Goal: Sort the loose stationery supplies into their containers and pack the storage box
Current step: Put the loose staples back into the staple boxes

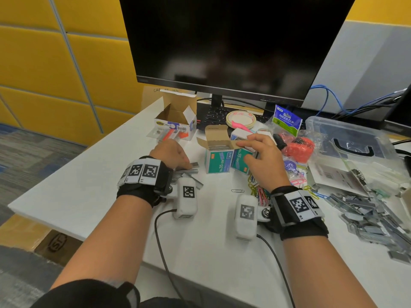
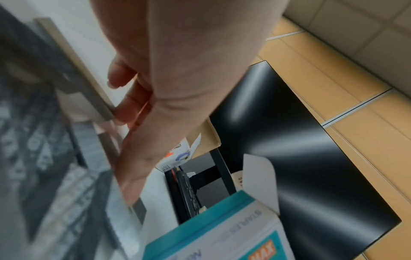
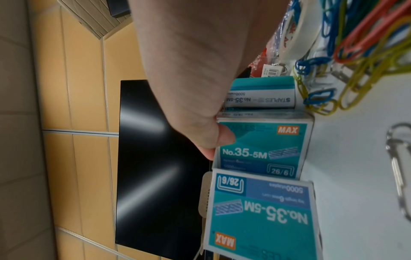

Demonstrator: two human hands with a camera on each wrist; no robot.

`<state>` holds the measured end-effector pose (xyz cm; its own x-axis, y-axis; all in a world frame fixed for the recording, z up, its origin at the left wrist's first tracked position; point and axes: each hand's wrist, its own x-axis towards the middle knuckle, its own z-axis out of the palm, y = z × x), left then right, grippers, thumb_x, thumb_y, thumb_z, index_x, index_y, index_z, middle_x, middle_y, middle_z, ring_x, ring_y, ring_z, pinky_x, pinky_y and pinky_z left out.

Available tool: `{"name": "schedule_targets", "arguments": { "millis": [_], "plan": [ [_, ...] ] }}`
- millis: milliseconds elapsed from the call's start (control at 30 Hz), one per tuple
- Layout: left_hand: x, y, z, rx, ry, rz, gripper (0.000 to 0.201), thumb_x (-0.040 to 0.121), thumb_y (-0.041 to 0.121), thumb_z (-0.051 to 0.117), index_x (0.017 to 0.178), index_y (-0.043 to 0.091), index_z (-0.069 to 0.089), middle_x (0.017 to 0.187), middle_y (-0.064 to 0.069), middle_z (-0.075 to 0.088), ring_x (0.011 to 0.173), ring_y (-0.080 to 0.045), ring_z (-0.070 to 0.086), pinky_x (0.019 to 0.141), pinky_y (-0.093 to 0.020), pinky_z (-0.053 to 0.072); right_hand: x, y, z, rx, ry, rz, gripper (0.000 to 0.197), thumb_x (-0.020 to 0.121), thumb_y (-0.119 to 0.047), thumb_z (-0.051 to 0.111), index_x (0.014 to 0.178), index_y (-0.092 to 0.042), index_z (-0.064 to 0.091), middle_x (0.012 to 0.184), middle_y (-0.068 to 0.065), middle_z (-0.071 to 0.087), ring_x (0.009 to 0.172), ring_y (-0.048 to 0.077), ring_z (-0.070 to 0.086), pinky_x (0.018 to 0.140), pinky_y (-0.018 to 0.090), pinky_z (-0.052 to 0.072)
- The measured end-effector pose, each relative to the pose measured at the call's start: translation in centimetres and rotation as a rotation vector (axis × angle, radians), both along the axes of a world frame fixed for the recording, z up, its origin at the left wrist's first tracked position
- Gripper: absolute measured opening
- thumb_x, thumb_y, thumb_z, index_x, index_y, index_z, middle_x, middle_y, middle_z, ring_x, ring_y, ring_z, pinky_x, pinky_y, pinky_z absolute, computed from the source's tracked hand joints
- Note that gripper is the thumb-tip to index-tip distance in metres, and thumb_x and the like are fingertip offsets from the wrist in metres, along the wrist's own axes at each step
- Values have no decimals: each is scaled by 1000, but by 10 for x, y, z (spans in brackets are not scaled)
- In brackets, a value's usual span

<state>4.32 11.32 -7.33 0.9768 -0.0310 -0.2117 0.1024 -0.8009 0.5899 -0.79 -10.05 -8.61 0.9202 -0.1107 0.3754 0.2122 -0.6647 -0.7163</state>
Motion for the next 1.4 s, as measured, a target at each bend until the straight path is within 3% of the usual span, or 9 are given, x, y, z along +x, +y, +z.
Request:
{"name": "schedule_targets", "arguments": {
  "millis": [233, 333, 433, 533, 700, 900, 1033, 1267, 1400],
  "plan": [
    [0, -1, 1, 54, -63, -19, 14, 75, 15, 77, 87, 11, 69, 89, -4, 67, 92, -21, 60, 87, -33, 50, 0, 0, 0, -20, 1, 5, 41, 84, 6, 49, 112, -18, 68, 125, 2, 48, 119, 12, 40, 87, 15, 36],
    [0, -2, 1, 30, -99, -13, 17, 74, 13, 78, 77, 18, 62, 83, 1, 60, 89, -19, 56, 80, -30, 45, 0, 0, 0, -27, -1, 8, 40, 85, 5, 49, 113, -18, 67, 123, 1, 48, 116, 9, 39, 79, 4, 33],
    [-1, -1, 1, -35, -164, 27, 20, 75, 20, 77, 89, 19, 62, 96, -3, 61, 95, -21, 55, 88, -33, 45, 0, -1, 0, -26, 0, 18, 39, 86, 4, 50, 112, -18, 67, 122, 0, 48, 114, 7, 39, 71, -3, 35],
    [-1, -1, 8, -172, -324, 34, 21, 87, 19, 66, 106, 12, 68, 98, -4, 59, 96, -20, 55, 93, -36, 45, -1, 0, 1, -13, -3, 20, 38, 85, 4, 50, 112, -18, 67, 122, 0, 48, 114, 7, 39, 77, 5, 38],
    [-2, -13, 28, -354, -565, 46, 21, 92, 16, 58, 110, 11, 67, 95, -2, 58, 89, -19, 58, 77, -34, 51, -1, 2, 1, -19, 7, 12, 37, 85, 3, 51, 111, -19, 67, 122, 0, 49, 116, 10, 39, 84, 12, 38],
    [-4, -26, 26, -558, -542, -177, 18, 85, 11, 67, 102, 15, 67, 83, 3, 63, 84, -16, 62, 83, -34, 55, 3, 8, 0, 49, -135, -35, 33, 93, -19, 54, 125, -23, 56, 123, -1, 55, 119, 15, 42, 99, 34, 36],
    [2, -29, 20, -598, -501, -261, 17, 81, 11, 71, 90, 25, 66, 85, 0, 65, 86, -20, 65, 77, -37, 58, 4, 15, -1, 113, -293, -107, 25, 93, -28, 56, 117, -32, 59, 115, -17, 52, 121, 12, 36, 98, 30, 27],
    [9, -28, 6, -769, -504, -302, 24, 77, 4, 73, 88, 24, 65, 82, 0, 65, 78, -12, 64, 70, -30, 59, 21, 22, 10, 37, -188, 26, 21, 87, -30, 63, 107, -30, 69, 105, -11, 60, 119, 17, 42, 103, 44, 33],
    [12, -30, 1, -818, -506, -320, 23, 77, 4, 73, 86, 23, 64, 82, 2, 66, 75, -3, 64, 70, -22, 56, 29, 22, 8, 91, -165, 40, 17, 86, -26, 65, 99, -35, 67, 110, -2, 63, 118, 16, 46, 98, 30, 36]
  ]
}}
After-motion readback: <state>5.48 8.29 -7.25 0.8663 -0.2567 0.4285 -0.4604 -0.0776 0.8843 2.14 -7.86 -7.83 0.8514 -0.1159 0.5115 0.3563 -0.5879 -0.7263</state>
